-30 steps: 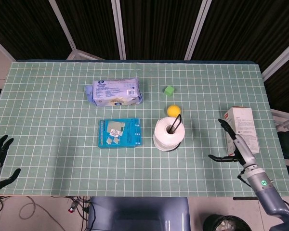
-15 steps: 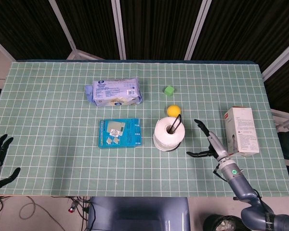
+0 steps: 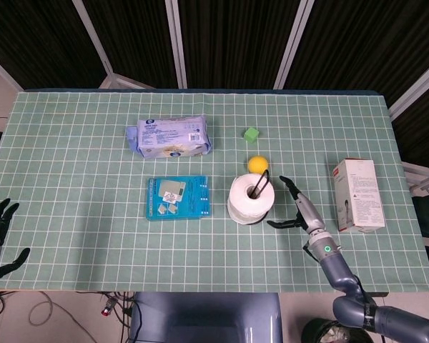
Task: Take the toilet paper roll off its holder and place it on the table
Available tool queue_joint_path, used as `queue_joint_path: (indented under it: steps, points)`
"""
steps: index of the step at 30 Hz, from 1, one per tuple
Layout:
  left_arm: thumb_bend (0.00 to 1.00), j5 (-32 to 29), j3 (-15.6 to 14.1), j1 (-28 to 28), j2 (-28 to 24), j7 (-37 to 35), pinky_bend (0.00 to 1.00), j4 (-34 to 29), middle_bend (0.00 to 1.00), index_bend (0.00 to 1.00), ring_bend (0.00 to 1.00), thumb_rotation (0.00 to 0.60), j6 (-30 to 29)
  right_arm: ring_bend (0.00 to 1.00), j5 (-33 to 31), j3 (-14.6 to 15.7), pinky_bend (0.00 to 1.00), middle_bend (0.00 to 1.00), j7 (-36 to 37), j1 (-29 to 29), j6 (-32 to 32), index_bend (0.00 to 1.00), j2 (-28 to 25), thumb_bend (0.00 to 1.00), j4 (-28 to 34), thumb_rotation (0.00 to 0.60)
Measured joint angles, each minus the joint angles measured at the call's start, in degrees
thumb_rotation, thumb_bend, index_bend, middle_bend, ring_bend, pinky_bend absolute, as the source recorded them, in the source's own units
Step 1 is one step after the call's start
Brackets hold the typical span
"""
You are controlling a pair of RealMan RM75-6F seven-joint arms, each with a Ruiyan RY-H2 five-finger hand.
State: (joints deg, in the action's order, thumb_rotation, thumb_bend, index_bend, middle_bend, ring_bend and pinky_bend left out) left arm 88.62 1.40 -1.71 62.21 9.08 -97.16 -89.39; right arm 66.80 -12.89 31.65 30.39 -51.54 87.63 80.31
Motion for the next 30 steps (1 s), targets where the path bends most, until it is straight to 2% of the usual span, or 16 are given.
queue_joint_path:
  steps: [7, 21, 30]
  points:
    - [0.22, -0.15, 0.00, -0.09, 0.03, 0.09, 0.00, 0.00, 0.00, 0.06, 0.00, 0.600, 0.24, 0.00, -0.82, -0.58, 0.00, 0.00, 0.12, 1.23, 2.66, 0.00, 1.39, 0.00, -0.76, 0.600]
    - [0.22, -0.46, 0.14, -0.05, -0.14, -0.18, 0.00, -0.03, 0.00, 0.06, 0.00, 0.600, 0.16, 0.00, -6.78, -3.90, 0.00, 0.00, 1.18, 3.50, 7.97, 0.00, 4.71, 0.00, -3.02, 0.600]
    - [0.22, -0.61, 0.14, -0.05, -0.03, 0.01, 0.00, -0.07, 0.00, 0.06, 0.00, 0.600, 0.25, 0.00, -6.38, -5.38, 0.00, 0.00, 4.87, 3.73, 10.22, 0.00, 5.57, 0.00, -3.87, 0.600]
